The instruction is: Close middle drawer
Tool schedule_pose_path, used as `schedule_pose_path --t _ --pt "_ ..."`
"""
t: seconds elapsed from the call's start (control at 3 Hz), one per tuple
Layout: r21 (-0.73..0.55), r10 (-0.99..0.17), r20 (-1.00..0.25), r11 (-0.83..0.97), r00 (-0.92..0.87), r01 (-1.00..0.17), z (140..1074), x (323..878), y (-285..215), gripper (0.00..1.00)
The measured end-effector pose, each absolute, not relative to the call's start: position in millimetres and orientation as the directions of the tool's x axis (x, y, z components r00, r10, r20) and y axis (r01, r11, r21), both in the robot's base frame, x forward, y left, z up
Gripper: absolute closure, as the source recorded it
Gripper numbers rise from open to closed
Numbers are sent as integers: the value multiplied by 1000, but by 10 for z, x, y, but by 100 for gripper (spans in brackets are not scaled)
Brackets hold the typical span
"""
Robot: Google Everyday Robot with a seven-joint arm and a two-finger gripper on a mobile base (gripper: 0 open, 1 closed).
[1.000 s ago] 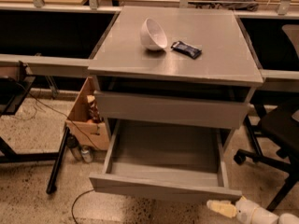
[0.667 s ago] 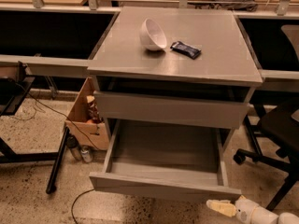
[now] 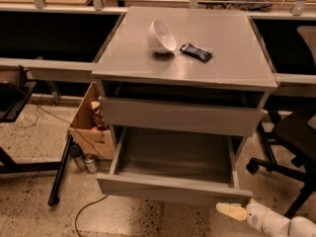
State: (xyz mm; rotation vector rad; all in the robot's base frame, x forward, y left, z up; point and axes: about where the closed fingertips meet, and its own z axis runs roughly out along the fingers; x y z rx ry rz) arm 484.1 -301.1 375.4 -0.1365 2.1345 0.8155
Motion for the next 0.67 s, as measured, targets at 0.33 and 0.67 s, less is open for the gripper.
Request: schedule_pose_path --t 0.33,0.67 --pt "517 196 -728 787 -657 -337 3830 5015 -3014 0" --pt "539 220 -709 782 -670 -313 3881 5255 -2934 0"
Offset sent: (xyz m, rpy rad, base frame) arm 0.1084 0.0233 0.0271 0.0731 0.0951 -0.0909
